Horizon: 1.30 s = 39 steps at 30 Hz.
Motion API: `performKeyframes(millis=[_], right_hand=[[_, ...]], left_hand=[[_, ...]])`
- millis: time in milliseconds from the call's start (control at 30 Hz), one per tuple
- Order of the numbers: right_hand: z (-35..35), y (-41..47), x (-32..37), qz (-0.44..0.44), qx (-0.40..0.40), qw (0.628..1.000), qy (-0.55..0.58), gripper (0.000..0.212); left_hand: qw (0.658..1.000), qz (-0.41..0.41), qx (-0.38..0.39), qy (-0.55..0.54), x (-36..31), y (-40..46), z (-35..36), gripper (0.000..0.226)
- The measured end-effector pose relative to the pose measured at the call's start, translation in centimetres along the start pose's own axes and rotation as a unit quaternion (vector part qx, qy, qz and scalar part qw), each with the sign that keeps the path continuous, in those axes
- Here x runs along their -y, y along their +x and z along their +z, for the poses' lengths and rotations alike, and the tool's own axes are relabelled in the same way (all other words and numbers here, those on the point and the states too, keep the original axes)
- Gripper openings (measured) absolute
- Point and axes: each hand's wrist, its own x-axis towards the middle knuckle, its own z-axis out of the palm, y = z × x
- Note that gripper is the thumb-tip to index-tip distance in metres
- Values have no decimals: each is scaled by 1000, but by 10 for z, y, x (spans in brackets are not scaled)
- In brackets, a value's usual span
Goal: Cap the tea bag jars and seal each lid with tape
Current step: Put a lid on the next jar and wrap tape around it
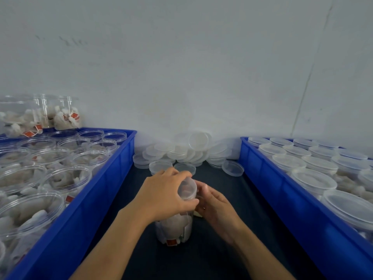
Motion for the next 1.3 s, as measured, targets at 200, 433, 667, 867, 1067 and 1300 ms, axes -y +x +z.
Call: performKeyframes(millis=[200,433,667,867,1067,1300], right_hand=[[10,4,-9,10,-10,997,75,41],[19,5,-6,37,-3,991,131,36],[28,-7,3,49,-49,995,67,36],[31,-20,16,62,-59,995,-46,31],[37,-26,30,64,-59,992,-91,42],[40,-34,49,38,-100,983,-149,53]], left_hand=[[1000,-17,10,-11,-1,-3,-2,82],[999,-17,-7,-37,3,-7,-4,81],[975,-41,-42,-214,9,-14,3,139],[895,-88,-21,-437,34,-39,20,110],[885,-109,-60,-450,20,-45,23,74],[905,-135,-113,-387,-5,-37,19,74]])
